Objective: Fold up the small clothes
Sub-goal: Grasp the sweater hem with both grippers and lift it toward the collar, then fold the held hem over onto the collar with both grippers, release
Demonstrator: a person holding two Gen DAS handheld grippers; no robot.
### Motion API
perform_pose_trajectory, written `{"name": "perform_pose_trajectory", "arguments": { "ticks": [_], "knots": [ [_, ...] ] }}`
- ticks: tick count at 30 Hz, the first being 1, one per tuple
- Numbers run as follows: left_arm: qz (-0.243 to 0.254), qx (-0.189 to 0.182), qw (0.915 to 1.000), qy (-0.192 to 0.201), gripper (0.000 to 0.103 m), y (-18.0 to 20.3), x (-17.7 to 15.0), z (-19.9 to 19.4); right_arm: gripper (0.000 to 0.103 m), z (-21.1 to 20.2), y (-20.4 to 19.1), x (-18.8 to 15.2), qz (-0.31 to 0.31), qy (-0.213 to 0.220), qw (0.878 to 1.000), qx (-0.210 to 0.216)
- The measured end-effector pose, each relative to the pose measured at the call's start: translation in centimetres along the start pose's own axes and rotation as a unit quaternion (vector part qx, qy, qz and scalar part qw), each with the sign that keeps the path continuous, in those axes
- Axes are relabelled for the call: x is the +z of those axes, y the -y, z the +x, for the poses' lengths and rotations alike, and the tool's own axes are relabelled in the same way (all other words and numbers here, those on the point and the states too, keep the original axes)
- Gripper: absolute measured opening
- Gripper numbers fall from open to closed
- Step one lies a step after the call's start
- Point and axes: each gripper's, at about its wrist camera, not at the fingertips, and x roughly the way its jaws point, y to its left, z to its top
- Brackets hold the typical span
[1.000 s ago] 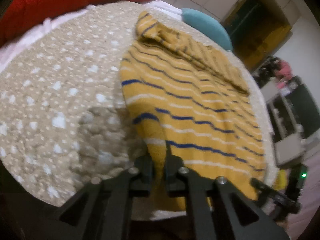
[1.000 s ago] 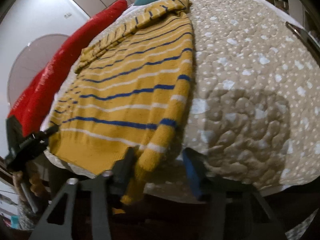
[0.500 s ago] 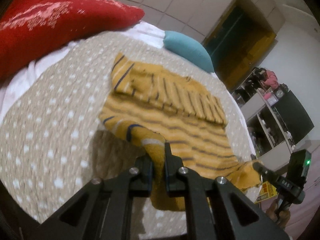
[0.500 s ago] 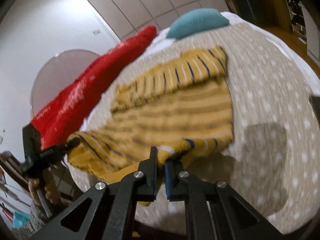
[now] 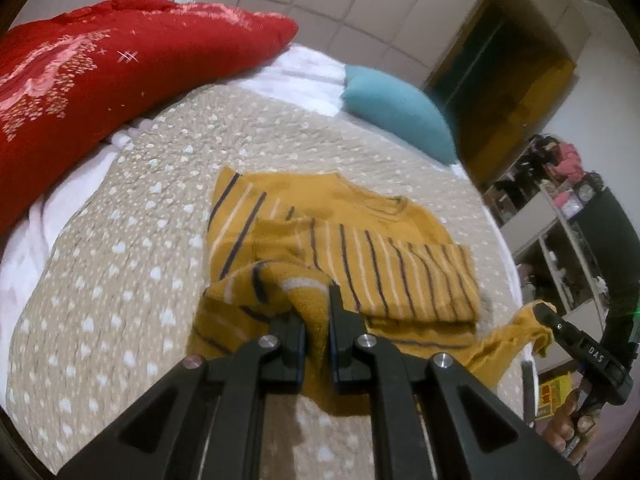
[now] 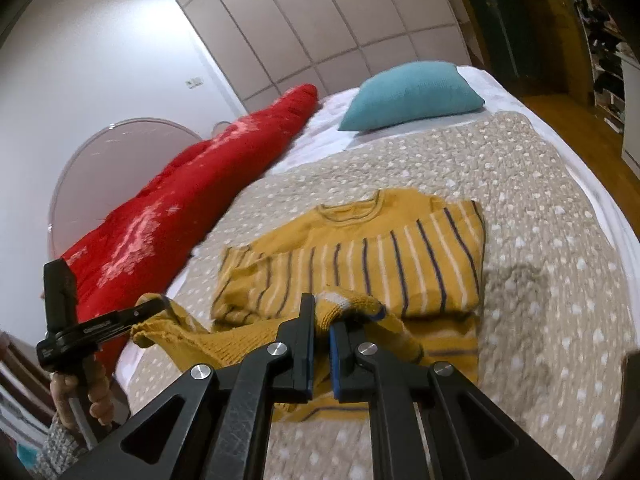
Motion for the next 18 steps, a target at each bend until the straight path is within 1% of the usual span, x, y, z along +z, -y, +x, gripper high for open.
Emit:
{"name": "perform_pose_trajectory", "arguments": {
  "ticks": [5, 9, 10, 12, 13, 15, 16, 18],
  "knots": [
    [-0.023, 0.014, 0.999, -0.035, 0.009, -0.5, 3.3, 5.5, 0.007, 5.1, 2.7, 3.0, 0.036, -0.031, 0.999, -0.023],
    [-0.023, 0.03, 0.9978, -0.054, 0.009, -0.8, 5.5, 9.8, 0.007, 9.9, 5.8, 5.2, 0.077, -0.052, 0.995, -0.039],
    [-0.03, 0.026, 0.9973, -0.061, 0.009, -1.1, 6.1, 10.9, 0.007, 11.1, 6.7, 5.6, 0.09, -0.056, 0.994, -0.039],
    [-0.056, 0.005, 0.9957, -0.074, 0.011, -2.0, 7.1, 12.6, 0.007, 13.6, 8.6, 6.6, 0.121, -0.066, 0.99, -0.029],
    [-0.084, -0.011, 0.9934, -0.078, 0.013, -3.0, 7.6, 13.4, 0.008, 14.7, 9.4, 6.9, 0.136, -0.073, 0.988, -0.021],
    [-0.122, -0.039, 0.9884, -0.081, 0.024, -4.3, 8.2, 14.4, 0.009, 17.4, 11.7, 7.4, 0.18, -0.086, 0.98, -0.003],
    [-0.132, -0.051, 0.9868, -0.08, 0.028, -4.7, 8.4, 14.7, 0.009, 18.1, 12.1, 7.6, 0.19, -0.089, 0.978, 0.001],
    [-0.128, -0.067, 0.9868, -0.072, 0.042, -5.0, 8.8, 15.0, 0.012, 19.8, 13.2, 7.9, 0.204, -0.098, 0.974, 0.0]
  ]
}}
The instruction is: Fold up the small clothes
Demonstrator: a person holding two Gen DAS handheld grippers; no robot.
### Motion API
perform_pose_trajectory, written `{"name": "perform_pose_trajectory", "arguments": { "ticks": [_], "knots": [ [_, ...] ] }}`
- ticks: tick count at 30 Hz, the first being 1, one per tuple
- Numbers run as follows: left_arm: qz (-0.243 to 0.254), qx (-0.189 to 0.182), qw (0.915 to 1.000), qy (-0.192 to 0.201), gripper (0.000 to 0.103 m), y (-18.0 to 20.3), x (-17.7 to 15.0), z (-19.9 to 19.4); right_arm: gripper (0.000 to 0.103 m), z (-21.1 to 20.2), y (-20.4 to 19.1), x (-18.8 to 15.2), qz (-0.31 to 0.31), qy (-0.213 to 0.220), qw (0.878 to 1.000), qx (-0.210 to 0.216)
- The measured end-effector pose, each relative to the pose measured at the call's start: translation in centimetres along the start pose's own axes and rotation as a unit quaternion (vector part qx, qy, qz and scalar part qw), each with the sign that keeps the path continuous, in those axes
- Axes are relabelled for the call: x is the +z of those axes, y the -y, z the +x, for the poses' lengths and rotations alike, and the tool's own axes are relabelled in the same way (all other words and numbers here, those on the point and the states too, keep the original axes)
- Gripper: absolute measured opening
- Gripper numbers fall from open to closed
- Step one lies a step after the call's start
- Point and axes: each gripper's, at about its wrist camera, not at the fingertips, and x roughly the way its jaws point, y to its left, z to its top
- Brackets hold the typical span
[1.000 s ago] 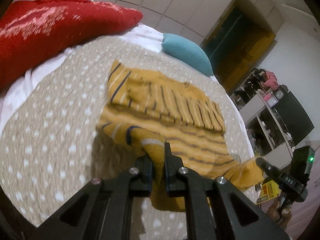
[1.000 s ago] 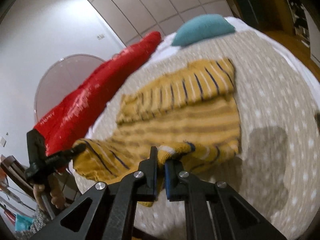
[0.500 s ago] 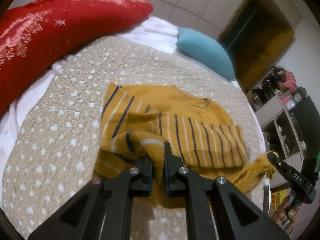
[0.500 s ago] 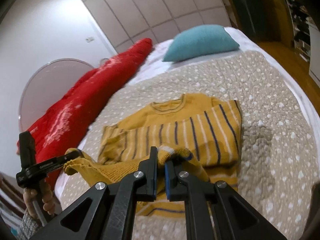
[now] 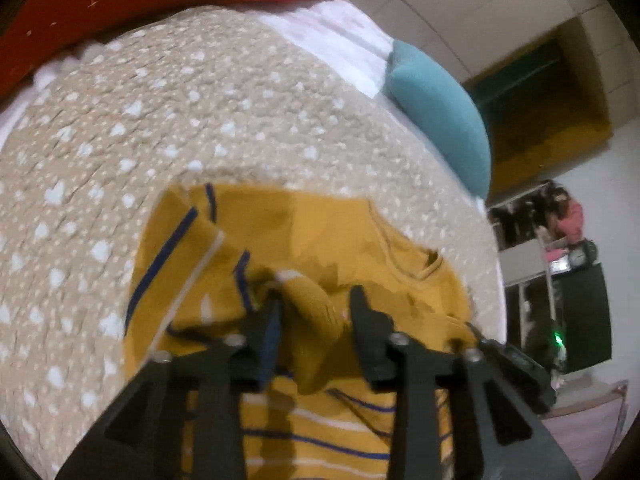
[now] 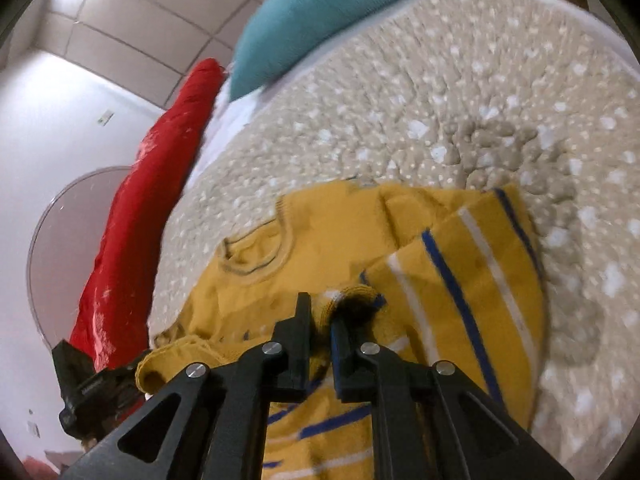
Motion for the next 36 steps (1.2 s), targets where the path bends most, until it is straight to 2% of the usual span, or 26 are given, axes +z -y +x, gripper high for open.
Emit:
{"name": "perform_pose_trajectory", "arguments": {
  "ticks": [1, 3, 6, 7, 9, 11, 15, 18, 21, 23, 25, 26, 27, 28, 30, 31, 32, 33, 34, 35, 36],
  "knots": [
    [0.003, -0.006, 1.0, 0.004, 0.045, 0.0, 0.2, 0.0, 0.013, 0.6, 0.2, 0.4, 0.001, -0.001, 1.0, -0.001],
    [0.002, -0.015, 0.9995, 0.026, 0.063, 0.0, 0.8, -0.7, 0.021, 1.2, 0.3, 1.0, 0.002, -0.001, 1.0, 0.005],
    [-0.024, -0.03, 0.9975, 0.059, 0.071, -0.6, 1.9, -2.0, 0.033, 1.8, 0.6, 2.0, 0.018, 0.005, 1.0, 0.02],
    [-0.031, -0.026, 0.9973, 0.062, 0.071, -0.8, 2.2, -2.2, 0.034, 1.8, 0.6, 2.2, 0.023, 0.008, 0.999, 0.024],
    [-0.029, -0.008, 0.9976, 0.063, 0.071, -1.0, 2.4, -2.4, 0.051, 1.4, 0.7, 2.7, 0.026, 0.021, 0.999, 0.02],
    [-0.009, 0.029, 0.9979, 0.057, 0.071, -0.8, 1.8, -2.7, 0.061, 0.5, 0.7, 3.2, 0.027, 0.036, 0.999, 0.013],
    [0.048, 0.08, 0.9943, 0.051, 0.071, -0.7, -0.5, -3.9, 0.065, -2.5, 1.0, 3.1, 0.019, 0.052, 0.998, 0.003],
    [0.084, 0.108, 0.9896, 0.046, 0.071, -1.4, -2.8, -4.7, 0.07, -5.0, 1.6, 1.2, -0.016, 0.048, 0.998, -0.032],
    [0.104, 0.125, 0.9862, 0.031, 0.072, -2.6, -5.1, -4.8, 0.071, -7.0, 2.8, -1.9, -0.047, 0.031, 0.996, -0.069],
    [0.114, 0.144, 0.9827, 0.021, 0.072, -3.3, -6.1, -4.0, 0.071, -7.5, 3.7, -4.1, -0.052, 0.016, 0.996, -0.069],
    [0.136, 0.193, 0.9718, 0.0, 0.071, -3.7, -6.8, -2.9, 0.07, -7.3, 4.5, -5.9, -0.051, 0.003, 0.997, -0.061],
    [0.141, 0.231, 0.9628, -0.007, 0.067, -4.0, -6.9, -2.4, 0.052, -6.9, 4.6, -6.7, -0.057, -0.01, 0.997, -0.06],
    [0.13, 0.248, 0.9599, -0.007, 0.066, -4.5, -6.8, -2.5, 0.036, -6.5, 4.6, -7.3, -0.07, -0.019, 0.995, -0.074],
    [0.104, 0.254, 0.9616, -0.001, 0.065, -5.1, -6.5, -3.3, 0.032, -6.3, 4.7, -7.6, -0.08, -0.019, 0.992, -0.1],
    [0.096, 0.279, 0.9553, 0.015, 0.06, -5.1, -6.2, -4.8, 0.031, -6.5, 5.1, -7.5, -0.078, -0.021, 0.989, -0.12],
    [0.109, 0.309, 0.9443, 0.03, 0.058, -4.7, -6.3, -5.7, 0.031, -6.8, 5.1, -7.3, -0.076, -0.02, 0.988, -0.133],
    [0.121, 0.346, 0.9293, 0.045, 0.057, -4.4, -6.5, -6.5, 0.033, -7.3, 4.6, -7.3, -0.089, -0.012, 0.982, -0.167],
    [0.129, 0.367, 0.9193, 0.057, 0.057, -4.3, -6.8, -7.3, 0.039, -7.7, 4.1, -7.4, -0.105, -0.005, 0.976, -0.191],
    [0.128, 0.363, 0.9205, 0.064, 0.057, -4.3, -7.0, -8.5, 0.041, -8.0, 3.5, -7.6, -0.126, 0.002, 0.967, -0.221],
    [0.122, 0.347, 0.9277, 0.066, 0.057, -4.5, -7.3, -9.4, 0.042, -8.4, 2.7, -7.9, -0.149, 0.008, 0.956, -0.252],
    [0.114, 0.324, 0.9368, 0.069, 0.057, -4.6, -7.7, -10.4, 0.043, -8.6, 2.3, -8.1, -0.159, 0.01, 0.95, -0.268]
  ]
}}
